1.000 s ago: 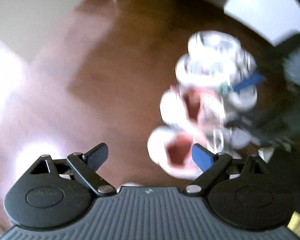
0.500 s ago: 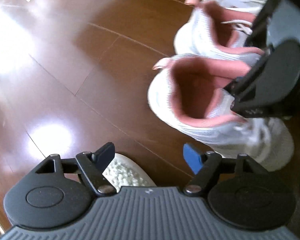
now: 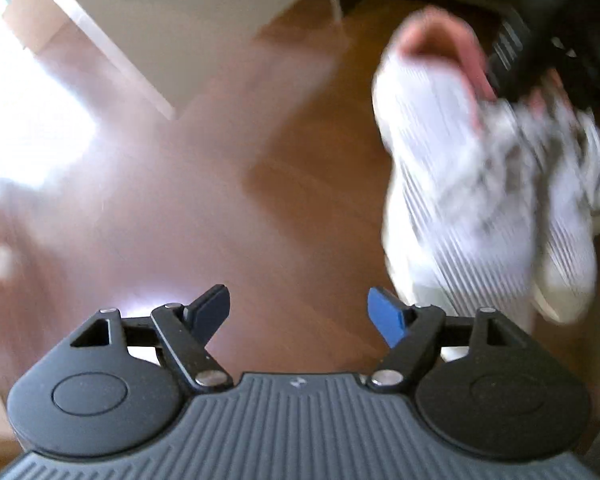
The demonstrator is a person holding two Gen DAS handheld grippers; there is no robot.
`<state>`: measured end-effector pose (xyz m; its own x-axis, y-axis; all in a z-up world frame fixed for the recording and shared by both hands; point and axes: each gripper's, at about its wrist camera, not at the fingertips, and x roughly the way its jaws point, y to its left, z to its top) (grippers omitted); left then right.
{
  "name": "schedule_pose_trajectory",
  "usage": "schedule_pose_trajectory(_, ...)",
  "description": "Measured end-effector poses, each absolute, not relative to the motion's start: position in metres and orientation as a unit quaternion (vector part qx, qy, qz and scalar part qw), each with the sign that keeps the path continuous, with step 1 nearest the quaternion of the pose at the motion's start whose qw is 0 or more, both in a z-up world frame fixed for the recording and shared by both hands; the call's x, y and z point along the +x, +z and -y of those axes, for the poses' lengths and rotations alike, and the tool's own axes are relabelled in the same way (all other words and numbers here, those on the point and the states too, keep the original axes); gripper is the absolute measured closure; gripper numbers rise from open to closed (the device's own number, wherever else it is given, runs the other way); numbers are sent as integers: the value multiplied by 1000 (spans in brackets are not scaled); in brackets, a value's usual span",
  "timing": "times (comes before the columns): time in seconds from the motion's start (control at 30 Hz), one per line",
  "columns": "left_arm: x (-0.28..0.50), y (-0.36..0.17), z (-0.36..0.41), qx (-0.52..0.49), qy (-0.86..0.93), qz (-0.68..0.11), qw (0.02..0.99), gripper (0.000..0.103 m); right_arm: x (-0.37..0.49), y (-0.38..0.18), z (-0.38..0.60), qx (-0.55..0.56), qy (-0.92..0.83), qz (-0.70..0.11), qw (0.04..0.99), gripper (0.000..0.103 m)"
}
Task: Organize scattered shoes
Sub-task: 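Grasp both grey mesh sneakers at their heels with the right tool, then carry the grey sneakers with the right tool into the cabinet below the slippers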
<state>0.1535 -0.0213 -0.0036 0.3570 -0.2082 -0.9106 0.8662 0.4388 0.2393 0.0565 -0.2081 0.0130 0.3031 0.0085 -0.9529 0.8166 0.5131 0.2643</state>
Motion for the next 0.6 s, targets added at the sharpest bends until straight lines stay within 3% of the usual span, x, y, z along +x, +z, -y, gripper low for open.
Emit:
schedule_pose_trajectory(0.17,165,12,102,380,-473,-358,709,21,78,71,296,437,-410,-396,695,82)
schedule_pose_trajectory(0.3,174,-4,161,379,-519,-319,697,21,98,68,355,427,-470,-360,684,81)
schedule_pose_trajectory(0.43,192,-38,219,373,-532,-315,692,21,123,15,413,395,-512,-364,670,81)
schedule_pose_trajectory(0.6,188,-87,238,380,-549,-316,674,21,148,-27,434,308,-524,-380,697,80)
